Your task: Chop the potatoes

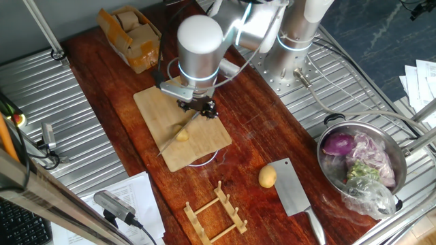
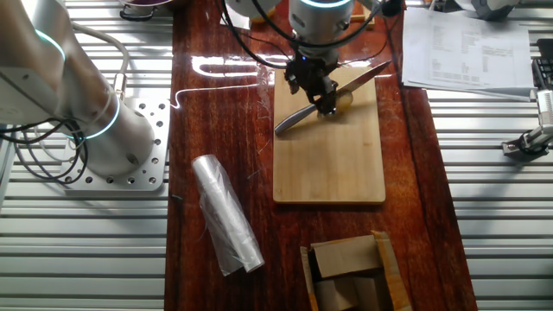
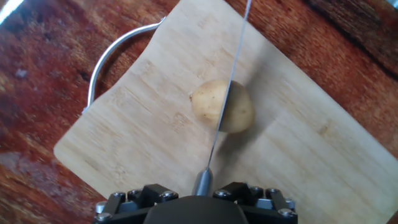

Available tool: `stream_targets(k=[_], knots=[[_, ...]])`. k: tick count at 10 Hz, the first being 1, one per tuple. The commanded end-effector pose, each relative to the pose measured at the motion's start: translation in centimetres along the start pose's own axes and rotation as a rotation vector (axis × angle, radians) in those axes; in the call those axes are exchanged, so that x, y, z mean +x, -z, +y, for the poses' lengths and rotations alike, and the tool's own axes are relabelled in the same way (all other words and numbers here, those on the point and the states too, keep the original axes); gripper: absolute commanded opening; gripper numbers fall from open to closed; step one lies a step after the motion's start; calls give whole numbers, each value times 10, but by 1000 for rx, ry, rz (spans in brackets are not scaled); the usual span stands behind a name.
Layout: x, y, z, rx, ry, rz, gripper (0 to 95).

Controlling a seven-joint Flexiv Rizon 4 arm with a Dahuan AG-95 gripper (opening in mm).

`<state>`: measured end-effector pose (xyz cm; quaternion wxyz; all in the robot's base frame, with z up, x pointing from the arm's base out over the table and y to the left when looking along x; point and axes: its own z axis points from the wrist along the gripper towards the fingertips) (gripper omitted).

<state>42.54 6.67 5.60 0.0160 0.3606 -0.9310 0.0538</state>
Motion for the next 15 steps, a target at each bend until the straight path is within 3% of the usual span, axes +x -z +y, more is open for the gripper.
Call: stream_targets(k=[1,8,9,11,12,14,15], knots=[[-1,-4,-2,12,9,-1,570],[3,-7,-6,28,36,-5,570],[5,-8,-5,30,36,-9,380],[8,-11,-3,37,35,-15,380],[8,-12,-3,39,37,-18,190],[8,-14,-3,42,39,-24,190],[8,-14,-3,43,38,-27,0]])
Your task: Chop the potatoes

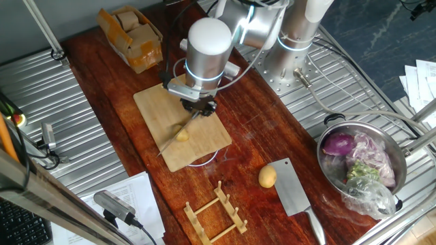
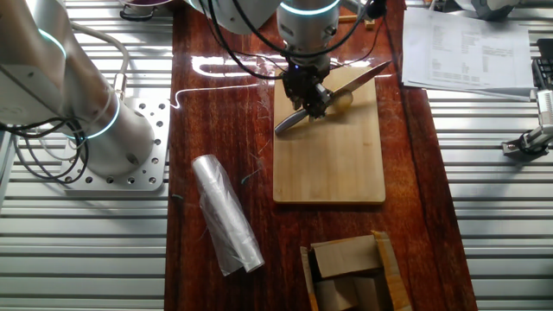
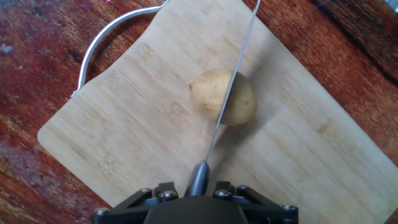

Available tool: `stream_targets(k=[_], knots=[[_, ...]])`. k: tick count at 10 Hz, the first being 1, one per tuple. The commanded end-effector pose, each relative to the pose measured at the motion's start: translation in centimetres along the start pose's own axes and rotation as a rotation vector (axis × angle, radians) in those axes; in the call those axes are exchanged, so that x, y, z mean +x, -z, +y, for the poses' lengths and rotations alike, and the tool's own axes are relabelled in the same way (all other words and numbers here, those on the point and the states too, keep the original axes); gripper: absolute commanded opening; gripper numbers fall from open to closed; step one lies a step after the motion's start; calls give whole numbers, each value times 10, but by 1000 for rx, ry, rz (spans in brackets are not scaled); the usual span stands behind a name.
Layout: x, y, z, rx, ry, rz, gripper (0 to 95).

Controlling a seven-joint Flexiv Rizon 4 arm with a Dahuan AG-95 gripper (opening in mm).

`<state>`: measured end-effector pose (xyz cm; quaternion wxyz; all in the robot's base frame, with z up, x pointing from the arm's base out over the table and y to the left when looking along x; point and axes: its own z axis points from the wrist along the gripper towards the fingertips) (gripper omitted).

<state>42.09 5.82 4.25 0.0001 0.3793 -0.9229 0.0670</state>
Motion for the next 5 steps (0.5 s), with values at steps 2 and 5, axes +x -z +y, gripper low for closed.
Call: stream_targets(k=[2,5], knots=[[0,0,-1,10,-5,-10,0],[-1,0,-2,-6,-19,-25,0]])
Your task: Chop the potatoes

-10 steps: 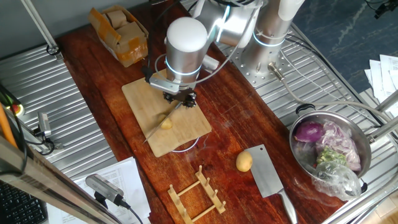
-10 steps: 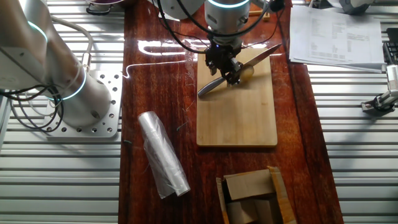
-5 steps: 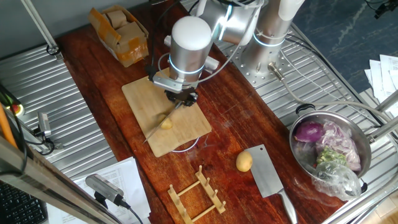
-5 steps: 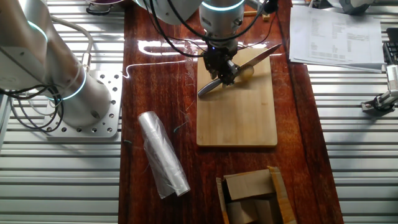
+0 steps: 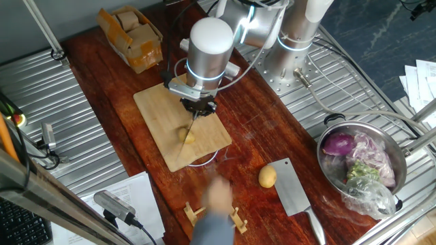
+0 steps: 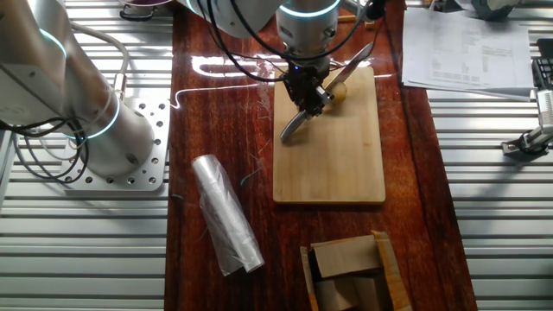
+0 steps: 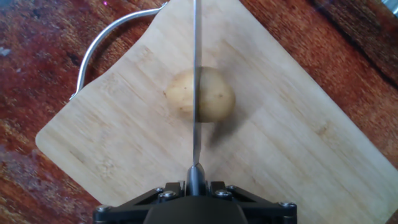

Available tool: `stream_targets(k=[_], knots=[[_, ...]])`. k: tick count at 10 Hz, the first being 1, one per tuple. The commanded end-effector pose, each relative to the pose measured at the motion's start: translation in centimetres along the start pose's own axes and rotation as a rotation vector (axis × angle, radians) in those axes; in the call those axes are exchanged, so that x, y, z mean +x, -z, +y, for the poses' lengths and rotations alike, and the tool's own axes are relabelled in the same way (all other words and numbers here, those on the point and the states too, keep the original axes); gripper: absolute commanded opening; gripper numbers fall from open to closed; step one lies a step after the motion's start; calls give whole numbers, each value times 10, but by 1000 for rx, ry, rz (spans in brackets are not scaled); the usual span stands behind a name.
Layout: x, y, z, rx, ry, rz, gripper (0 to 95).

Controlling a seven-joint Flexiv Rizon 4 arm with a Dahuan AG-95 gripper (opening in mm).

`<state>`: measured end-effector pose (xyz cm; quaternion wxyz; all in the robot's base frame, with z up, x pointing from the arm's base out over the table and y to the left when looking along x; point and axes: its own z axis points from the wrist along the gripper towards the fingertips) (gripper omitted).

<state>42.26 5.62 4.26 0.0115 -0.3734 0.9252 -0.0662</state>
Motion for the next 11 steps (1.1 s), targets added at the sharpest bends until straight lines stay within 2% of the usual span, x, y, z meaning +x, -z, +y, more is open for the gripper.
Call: stream_targets(k=[1,3,11], knots=[[-1,0,1,-25,-15,1,0],[-1,2,1,-38,-29,16,0],[-1,3,1,-54,-46,9,0]])
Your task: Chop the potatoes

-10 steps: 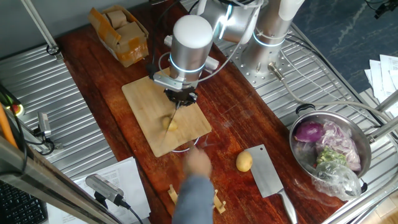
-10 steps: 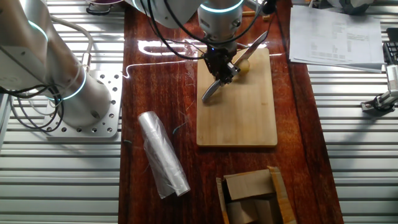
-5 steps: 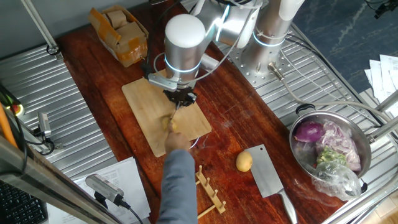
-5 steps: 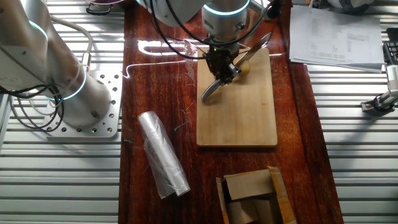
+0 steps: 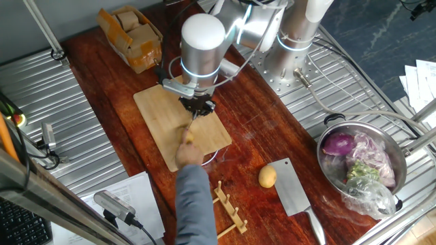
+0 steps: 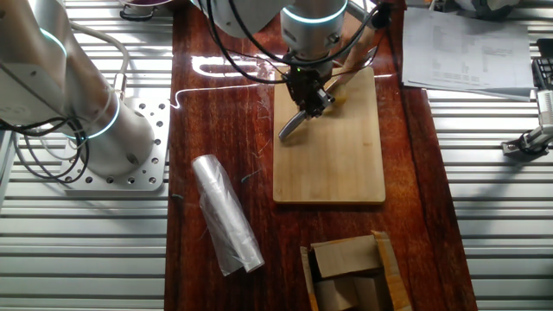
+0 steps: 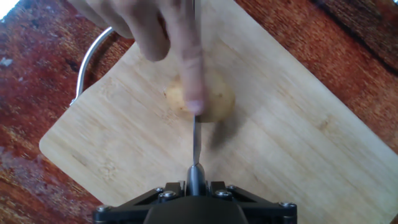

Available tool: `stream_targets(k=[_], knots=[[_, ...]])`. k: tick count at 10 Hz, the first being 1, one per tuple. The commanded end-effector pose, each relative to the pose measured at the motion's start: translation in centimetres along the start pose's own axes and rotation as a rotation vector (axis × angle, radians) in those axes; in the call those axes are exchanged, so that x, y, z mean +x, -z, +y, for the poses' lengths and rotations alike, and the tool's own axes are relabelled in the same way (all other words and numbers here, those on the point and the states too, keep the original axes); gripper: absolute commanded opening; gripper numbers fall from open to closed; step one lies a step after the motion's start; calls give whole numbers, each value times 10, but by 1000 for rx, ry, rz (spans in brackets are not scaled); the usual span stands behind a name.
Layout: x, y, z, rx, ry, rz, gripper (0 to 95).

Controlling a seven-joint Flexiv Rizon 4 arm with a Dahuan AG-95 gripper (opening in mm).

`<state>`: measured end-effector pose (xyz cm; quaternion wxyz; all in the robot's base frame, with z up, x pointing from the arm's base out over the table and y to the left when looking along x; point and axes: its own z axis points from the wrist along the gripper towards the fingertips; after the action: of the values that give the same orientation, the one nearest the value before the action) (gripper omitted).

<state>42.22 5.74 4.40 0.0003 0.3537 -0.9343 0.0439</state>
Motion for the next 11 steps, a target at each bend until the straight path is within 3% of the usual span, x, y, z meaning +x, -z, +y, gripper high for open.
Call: stream_targets(k=[1,5,11], knots=[[0,1,0,-5,-6,3,0],[0,7,2,-25,-39,28,0],[2,21,5,-70,-96,90,0]])
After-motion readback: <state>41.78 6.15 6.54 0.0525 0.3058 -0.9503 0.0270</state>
